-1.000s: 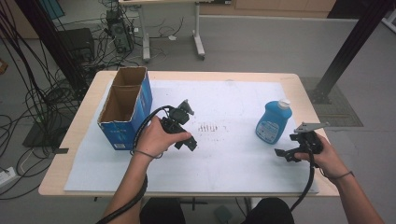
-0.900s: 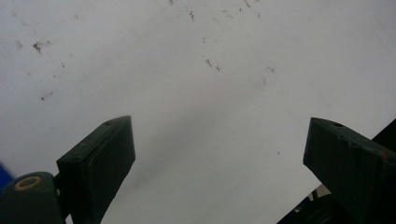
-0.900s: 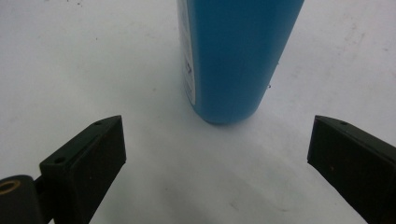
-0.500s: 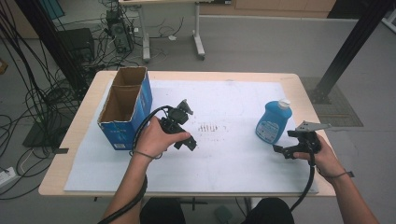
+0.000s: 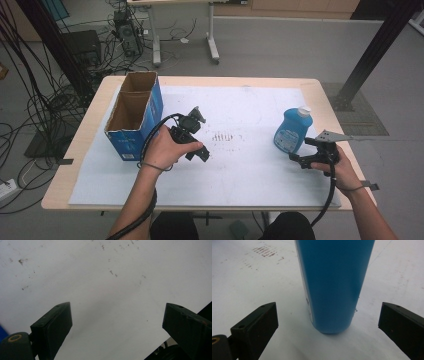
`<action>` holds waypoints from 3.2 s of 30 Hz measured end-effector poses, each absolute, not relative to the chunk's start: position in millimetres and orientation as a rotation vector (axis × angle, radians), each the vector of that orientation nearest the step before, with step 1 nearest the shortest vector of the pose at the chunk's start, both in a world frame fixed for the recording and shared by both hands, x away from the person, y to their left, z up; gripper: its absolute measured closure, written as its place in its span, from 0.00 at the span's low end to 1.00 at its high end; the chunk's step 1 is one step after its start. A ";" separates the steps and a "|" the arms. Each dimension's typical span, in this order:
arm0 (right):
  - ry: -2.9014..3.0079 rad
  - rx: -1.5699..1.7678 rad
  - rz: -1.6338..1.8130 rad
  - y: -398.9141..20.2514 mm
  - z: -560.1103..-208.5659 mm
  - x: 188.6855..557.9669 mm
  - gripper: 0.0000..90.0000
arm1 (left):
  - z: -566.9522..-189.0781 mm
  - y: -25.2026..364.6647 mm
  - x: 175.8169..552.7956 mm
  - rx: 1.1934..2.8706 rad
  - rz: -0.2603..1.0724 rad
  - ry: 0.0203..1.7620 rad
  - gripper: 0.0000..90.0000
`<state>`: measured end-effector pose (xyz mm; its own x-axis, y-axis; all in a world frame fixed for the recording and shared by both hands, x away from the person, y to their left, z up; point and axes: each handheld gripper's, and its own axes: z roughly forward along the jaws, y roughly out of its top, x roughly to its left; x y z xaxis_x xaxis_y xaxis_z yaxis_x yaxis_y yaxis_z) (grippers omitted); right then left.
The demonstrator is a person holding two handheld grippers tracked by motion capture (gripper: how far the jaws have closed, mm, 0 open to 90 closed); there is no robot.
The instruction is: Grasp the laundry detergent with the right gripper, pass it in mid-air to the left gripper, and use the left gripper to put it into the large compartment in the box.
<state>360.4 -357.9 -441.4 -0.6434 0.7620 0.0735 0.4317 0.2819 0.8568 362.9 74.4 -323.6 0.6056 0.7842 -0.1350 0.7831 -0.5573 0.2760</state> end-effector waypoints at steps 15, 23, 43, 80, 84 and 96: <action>2.127 1.024 1.398 -353.4 -442.5 366.1 0.03 | -321.9 77.0 360.6 2.518 0.005 1.288 0.10; 2.102 1.007 1.418 -349.8 -443.3 369.9 0.03 | -321.9 76.7 360.4 2.516 0.000 1.286 0.10; 2.079 0.975 1.457 -337.0 -437.5 382.8 0.03 | -323.5 79.1 362.1 2.519 -0.006 1.290 0.10; 2.069 0.983 1.464 -337.1 -435.9 384.7 0.04 | -323.6 78.8 362.6 2.527 -0.012 1.298 0.09; 2.066 0.982 1.466 -338.2 -435.1 384.5 0.04 | -323.9 78.2 362.7 2.527 -0.014 1.297 0.09; 2.070 0.983 1.464 -338.9 -434.6 384.0 0.04 | -324.4 76.0 363.2 2.533 -0.022 1.291 0.10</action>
<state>384.0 -338.9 -434.6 -0.6623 0.7468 0.0602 0.3057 0.1959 0.9317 363.2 76.0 -324.4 0.5966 0.7890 -0.1467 0.7935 -0.5526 0.2549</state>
